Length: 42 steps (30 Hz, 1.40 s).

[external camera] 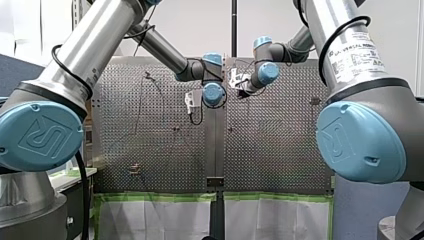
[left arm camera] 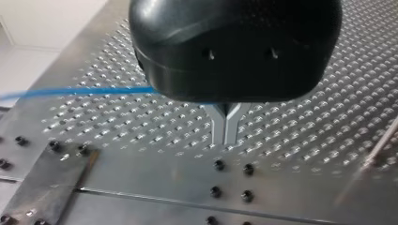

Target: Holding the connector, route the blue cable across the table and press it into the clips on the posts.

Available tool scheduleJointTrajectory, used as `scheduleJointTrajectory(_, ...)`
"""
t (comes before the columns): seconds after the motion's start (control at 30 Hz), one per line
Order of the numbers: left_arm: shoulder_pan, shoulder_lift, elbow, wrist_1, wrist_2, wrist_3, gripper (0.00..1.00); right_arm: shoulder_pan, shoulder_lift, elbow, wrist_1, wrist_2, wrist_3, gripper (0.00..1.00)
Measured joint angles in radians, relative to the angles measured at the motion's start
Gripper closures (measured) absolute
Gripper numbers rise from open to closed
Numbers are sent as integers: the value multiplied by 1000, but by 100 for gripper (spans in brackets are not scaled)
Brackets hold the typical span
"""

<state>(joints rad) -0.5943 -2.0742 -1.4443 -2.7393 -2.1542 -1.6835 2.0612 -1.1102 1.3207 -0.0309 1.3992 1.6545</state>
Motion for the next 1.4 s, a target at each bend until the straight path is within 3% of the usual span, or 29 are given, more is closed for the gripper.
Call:
scheduleJointTrajectory(0.27, -9, 0, -67, 57, 31, 22, 100, -3, 1, 69, -22, -3, -12, 100)
scheduleJointTrajectory(0.57, -11, -5, -150, 90, 93, 30, 100, -4, 2, 160, -50, -18, -70, 100)
scheduleJointTrajectory(0.7, -10, -18, -188, 106, 130, 30, 100, -5, 2, 199, -71, -29, -85, 100)
scheduleJointTrajectory(1.0, -3, -72, -231, 156, 200, 19, 100, -25, 2, 271, -118, -40, -73, 100)
scheduleJointTrajectory(1.4, 1, -100, -181, 200, 297, -20, 100, -55, 6, 303, -190, -45, -39, 100)
